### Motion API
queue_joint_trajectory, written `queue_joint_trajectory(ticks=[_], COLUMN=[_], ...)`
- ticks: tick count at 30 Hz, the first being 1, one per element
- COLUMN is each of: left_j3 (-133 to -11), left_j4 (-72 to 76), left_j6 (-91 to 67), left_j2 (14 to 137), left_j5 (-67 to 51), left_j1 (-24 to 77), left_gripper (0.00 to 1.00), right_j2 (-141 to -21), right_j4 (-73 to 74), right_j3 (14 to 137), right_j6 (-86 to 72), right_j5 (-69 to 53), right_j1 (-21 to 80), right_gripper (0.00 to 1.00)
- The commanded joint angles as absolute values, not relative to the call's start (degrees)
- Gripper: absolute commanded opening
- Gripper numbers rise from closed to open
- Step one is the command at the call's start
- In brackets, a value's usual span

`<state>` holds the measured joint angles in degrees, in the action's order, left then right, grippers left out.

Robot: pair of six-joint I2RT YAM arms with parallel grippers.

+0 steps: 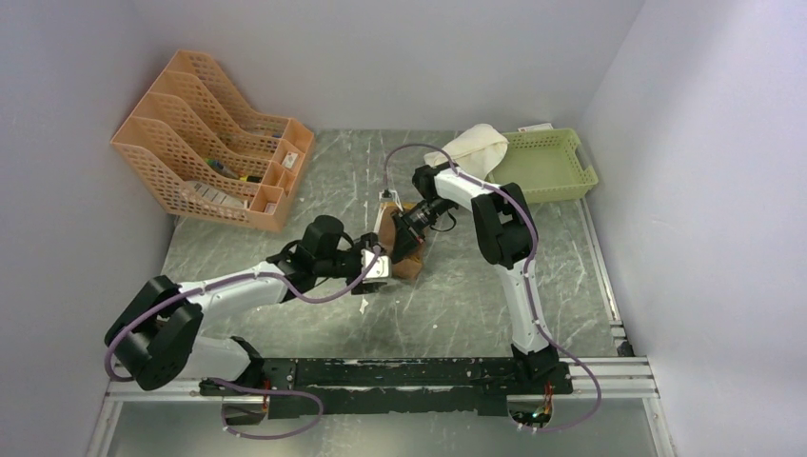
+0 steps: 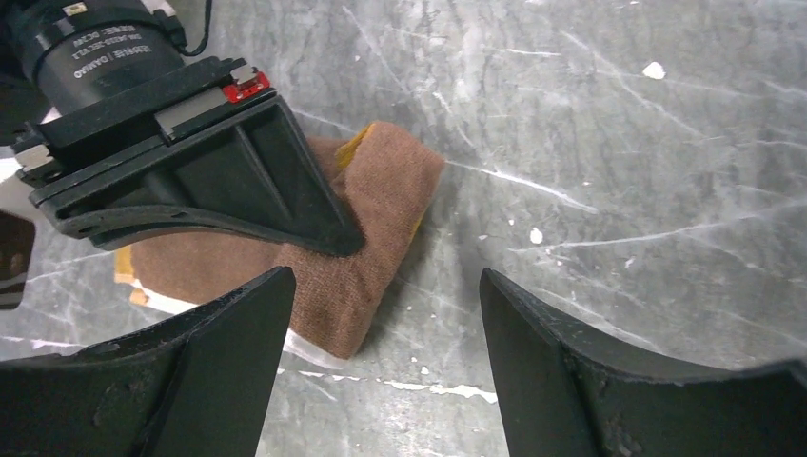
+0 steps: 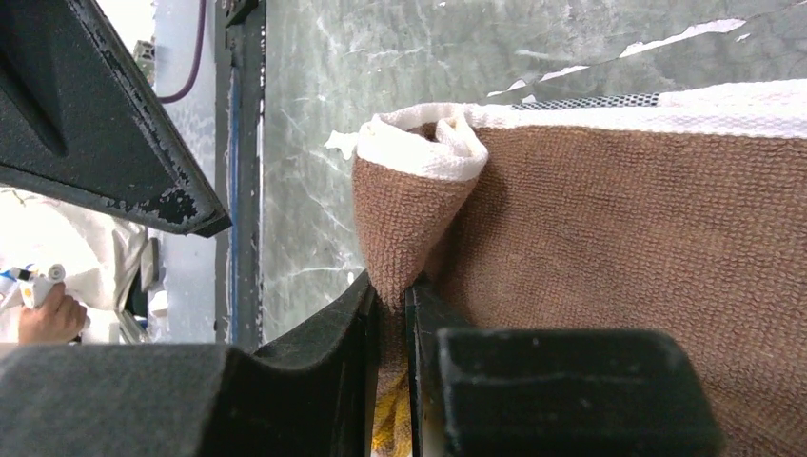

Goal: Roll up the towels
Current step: Roll the towel at the center of the board.

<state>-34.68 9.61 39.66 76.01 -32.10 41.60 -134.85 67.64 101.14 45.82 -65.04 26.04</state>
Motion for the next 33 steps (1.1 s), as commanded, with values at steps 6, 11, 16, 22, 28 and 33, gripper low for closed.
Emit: queue_joint_trajectory(ticks=[6, 11, 16, 22, 28, 33], left_j3=[-36.0, -38.6, -39.6, -40.2, -40.4, -41.1], left_j4=[16.8, 16.4, 16.4, 17.8, 18.4, 18.7], left_j6=[43.2, 42.8, 41.9, 40.7, 39.6, 38.2], left_j2=[81.8, 87.2, 89.2, 92.0, 93.8, 95.0], left_j5=[-29.4, -31.0, -31.1, -31.1, -31.1, -31.2], left_j1=[42.1, 42.1, 42.1, 41.6, 40.6, 39.5], left_gripper=[0.82, 0.80, 0.80, 0.75, 0.64, 0.58], right_j2=[-135.2, -135.2, -135.1, -135.5, -134.1, -133.3], right_j4=[68.5, 67.4, 67.6, 69.4, 70.1, 69.9], right_j3=[103.1, 102.1, 102.7, 102.9, 102.7, 102.7], right_j6=[45.1, 44.3, 44.4, 46.1, 47.6, 47.0], right_j5=[-64.6, -64.0, -64.5, -65.2, -66.3, -65.8], right_j1=[26.7, 27.2, 27.1, 27.1, 27.1, 27.0], right_gripper=[0.13, 0.13, 0.13, 0.19, 0.29, 0.64])
